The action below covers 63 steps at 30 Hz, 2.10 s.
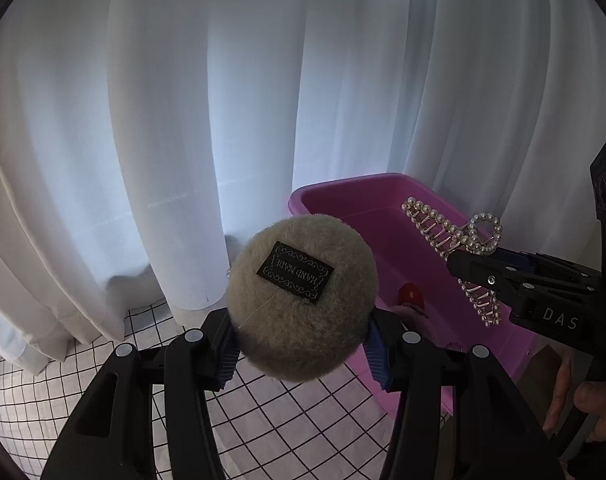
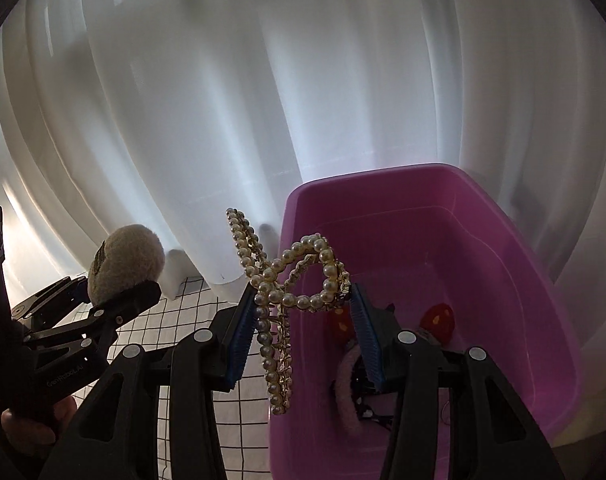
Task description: Organize jewelry
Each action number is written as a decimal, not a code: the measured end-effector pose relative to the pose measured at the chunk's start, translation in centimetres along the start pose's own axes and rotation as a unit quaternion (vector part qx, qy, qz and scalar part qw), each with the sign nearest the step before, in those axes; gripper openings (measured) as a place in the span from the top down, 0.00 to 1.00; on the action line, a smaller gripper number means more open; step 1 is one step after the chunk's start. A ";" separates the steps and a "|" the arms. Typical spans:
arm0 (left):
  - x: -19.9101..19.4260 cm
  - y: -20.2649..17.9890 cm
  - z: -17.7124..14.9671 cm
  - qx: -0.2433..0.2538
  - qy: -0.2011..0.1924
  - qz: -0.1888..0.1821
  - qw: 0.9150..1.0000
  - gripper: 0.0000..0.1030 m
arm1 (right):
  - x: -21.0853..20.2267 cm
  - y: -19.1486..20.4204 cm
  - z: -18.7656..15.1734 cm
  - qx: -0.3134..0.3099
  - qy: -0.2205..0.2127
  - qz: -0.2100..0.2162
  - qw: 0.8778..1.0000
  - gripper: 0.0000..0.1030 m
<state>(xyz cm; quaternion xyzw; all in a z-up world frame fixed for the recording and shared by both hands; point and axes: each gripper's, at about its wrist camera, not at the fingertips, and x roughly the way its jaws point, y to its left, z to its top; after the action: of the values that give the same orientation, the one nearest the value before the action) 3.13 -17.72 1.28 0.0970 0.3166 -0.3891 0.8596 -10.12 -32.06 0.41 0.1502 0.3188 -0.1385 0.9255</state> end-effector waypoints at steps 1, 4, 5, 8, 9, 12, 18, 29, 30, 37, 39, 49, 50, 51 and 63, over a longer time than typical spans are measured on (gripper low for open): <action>0.6 -1.0 0.2 0.005 0.003 -0.007 1.000 0.51 | -0.3 -1.2 0.0 0.007 0.001 -0.007 1.000 0.56; 2.2 -3.7 0.9 0.012 0.017 -0.026 0.999 0.51 | -0.7 -4.2 -0.3 0.025 0.007 -0.029 0.999 0.56; 2.7 -4.4 1.1 0.015 0.020 -0.030 0.999 0.51 | -0.7 -5.1 -0.4 0.032 0.011 -0.034 0.999 0.56; 4.6 -6.5 1.7 0.024 0.031 -0.035 0.999 0.51 | -0.2 -7.1 -0.9 0.049 0.023 -0.043 0.998 0.56; 5.2 -7.1 1.8 0.026 0.036 -0.037 0.998 0.51 | 0.0 -7.6 -1.0 0.053 0.026 -0.045 0.997 0.56; 6.7 -8.0 2.0 0.024 0.050 -0.033 0.998 0.51 | 0.7 -8.5 -1.7 0.059 0.037 -0.047 0.996 0.56; 9.4 -8.9 1.9 0.014 0.078 -0.016 0.997 0.51 | 1.8 -9.0 -2.1 0.059 0.050 -0.047 0.996 0.56; 12.1 -8.7 2.0 0.005 0.099 0.006 0.995 0.32 | 2.9 -8.8 -1.4 0.057 0.068 -0.056 0.994 0.54; 12.1 -8.7 2.0 0.004 0.098 0.002 0.995 0.28 | 2.9 -8.8 -1.3 0.057 0.067 -0.056 0.995 0.48; 11.9 -8.3 2.4 -0.008 0.095 0.008 0.995 0.14 | 1.8 -9.2 -0.5 0.066 0.044 -0.068 0.995 0.39; 11.8 -8.1 2.5 -0.013 0.095 0.012 0.995 0.13 | 1.5 -9.2 -0.4 0.069 0.040 -0.067 0.995 0.39; 10.5 -7.4 2.9 -0.036 0.106 0.065 0.992 0.07 | 0.3 -7.8 -0.4 0.076 0.031 -0.068 0.994 0.38; 10.3 -7.3 2.9 -0.039 0.108 0.071 0.991 0.07 | 0.2 -7.7 -0.4 0.075 0.031 -0.069 0.994 0.38; 10.1 -7.2 2.9 -0.042 0.110 0.077 0.990 0.07 | 0.1 -7.6 -0.4 0.074 0.031 -0.070 0.994 0.38; 8.2 -5.7 2.3 -0.056 0.116 0.106 0.986 0.07 | -0.9 -6.5 -0.7 0.068 0.027 -0.076 0.994 0.38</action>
<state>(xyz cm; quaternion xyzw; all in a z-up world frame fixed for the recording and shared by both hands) 4.17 -27.53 -1.53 0.1255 0.4232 -0.2638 0.8576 -13.52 -37.58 -0.78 0.1915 0.3440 -0.2252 0.8912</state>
